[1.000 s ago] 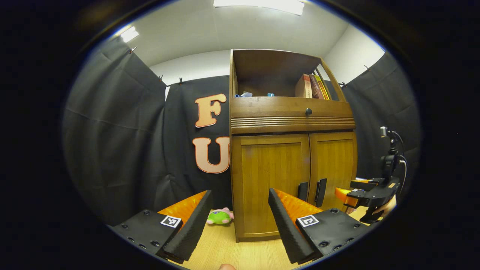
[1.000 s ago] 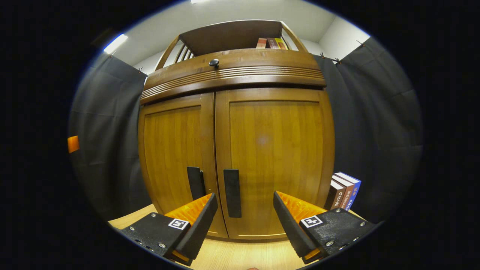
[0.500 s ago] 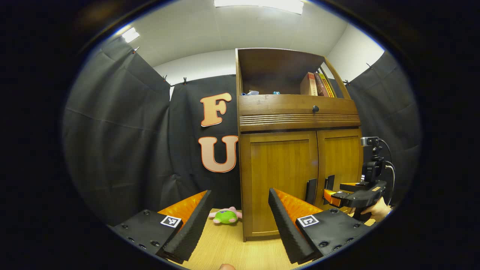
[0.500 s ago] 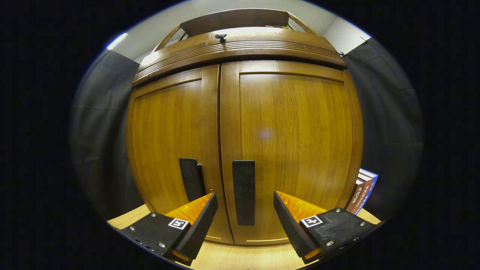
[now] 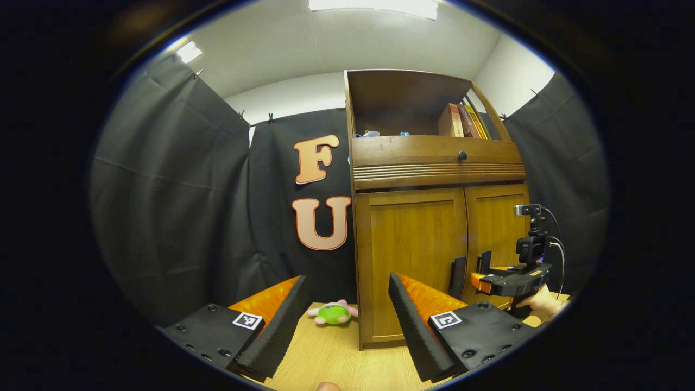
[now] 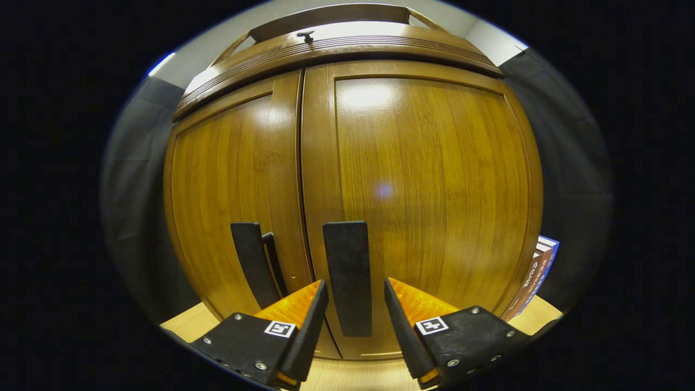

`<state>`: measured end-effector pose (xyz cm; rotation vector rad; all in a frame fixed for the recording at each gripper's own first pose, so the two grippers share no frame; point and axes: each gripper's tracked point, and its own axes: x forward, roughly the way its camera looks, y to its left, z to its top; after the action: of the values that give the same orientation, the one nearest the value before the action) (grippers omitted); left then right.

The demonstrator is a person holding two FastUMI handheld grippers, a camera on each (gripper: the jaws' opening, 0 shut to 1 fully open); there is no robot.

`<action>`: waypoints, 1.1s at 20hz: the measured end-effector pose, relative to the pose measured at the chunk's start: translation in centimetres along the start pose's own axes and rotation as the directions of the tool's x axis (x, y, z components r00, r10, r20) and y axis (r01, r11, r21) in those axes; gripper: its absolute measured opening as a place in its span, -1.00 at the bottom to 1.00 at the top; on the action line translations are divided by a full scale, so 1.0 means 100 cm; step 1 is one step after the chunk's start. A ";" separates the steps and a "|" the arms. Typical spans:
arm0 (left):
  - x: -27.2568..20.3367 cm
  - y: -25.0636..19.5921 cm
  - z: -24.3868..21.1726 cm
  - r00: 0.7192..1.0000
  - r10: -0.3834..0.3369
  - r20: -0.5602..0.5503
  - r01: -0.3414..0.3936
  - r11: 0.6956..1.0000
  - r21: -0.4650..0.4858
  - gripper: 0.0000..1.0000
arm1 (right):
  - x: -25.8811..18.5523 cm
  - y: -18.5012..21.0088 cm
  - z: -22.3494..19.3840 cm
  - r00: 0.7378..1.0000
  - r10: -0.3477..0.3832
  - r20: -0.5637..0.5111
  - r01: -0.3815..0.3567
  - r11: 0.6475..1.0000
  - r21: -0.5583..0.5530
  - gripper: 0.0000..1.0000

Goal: Open the right door of the double-door shoe cabinet with the right hand, and open the left door with the left hand.

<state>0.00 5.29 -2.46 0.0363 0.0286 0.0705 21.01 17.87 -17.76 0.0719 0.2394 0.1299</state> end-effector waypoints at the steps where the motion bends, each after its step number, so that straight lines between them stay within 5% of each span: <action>1: -0.001 0.001 -0.001 1.000 0.001 -0.004 -0.001 1.000 -0.001 0.92 | 0.001 0.000 0.000 1.000 -0.001 0.000 0.001 1.000 0.000 0.04; 7: -0.003 0.007 -0.003 1.000 0.017 -0.012 -0.017 1.000 0.001 0.96 | 0.000 0.003 0.000 1.000 0.002 -0.012 -0.002 1.000 0.010 -0.05; 8: -0.004 0.008 -0.002 1.000 0.019 -0.010 -0.019 1.000 0.001 0.96 | -0.001 0.003 0.000 1.000 0.006 -0.012 -0.006 1.000 0.009 -0.26; 9: -0.005 0.007 -0.001 1.000 0.018 -0.007 -0.018 1.000 0.000 0.96 | -0.002 0.002 -0.001 1.000 0.009 -0.010 -0.009 1.000 0.006 -0.28; 10: -0.005 0.006 -0.001 1.000 0.017 -0.005 -0.017 1.000 -0.001 0.96 | -0.004 0.002 0.000 1.000 0.013 -0.005 -0.013 1.000 0.002 -0.09; 11: -0.006 0.005 -0.001 1.000 0.015 -0.005 -0.015 1.000 -0.002 0.96 | -0.006 0.001 -0.001 1.000 0.017 -0.001 -0.017 1.000 -0.003 -0.30; 22: -0.010 -0.008 0.000 1.000 -0.006 -0.007 0.006 1.000 -0.017 0.96 | -0.054 -0.007 -0.004 0.998 0.066 -0.010 -0.066 0.998 -0.008 -0.34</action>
<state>-0.90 4.46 -2.47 0.0186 0.0355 0.0647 15.83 16.46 -16.97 0.0710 0.2459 0.1970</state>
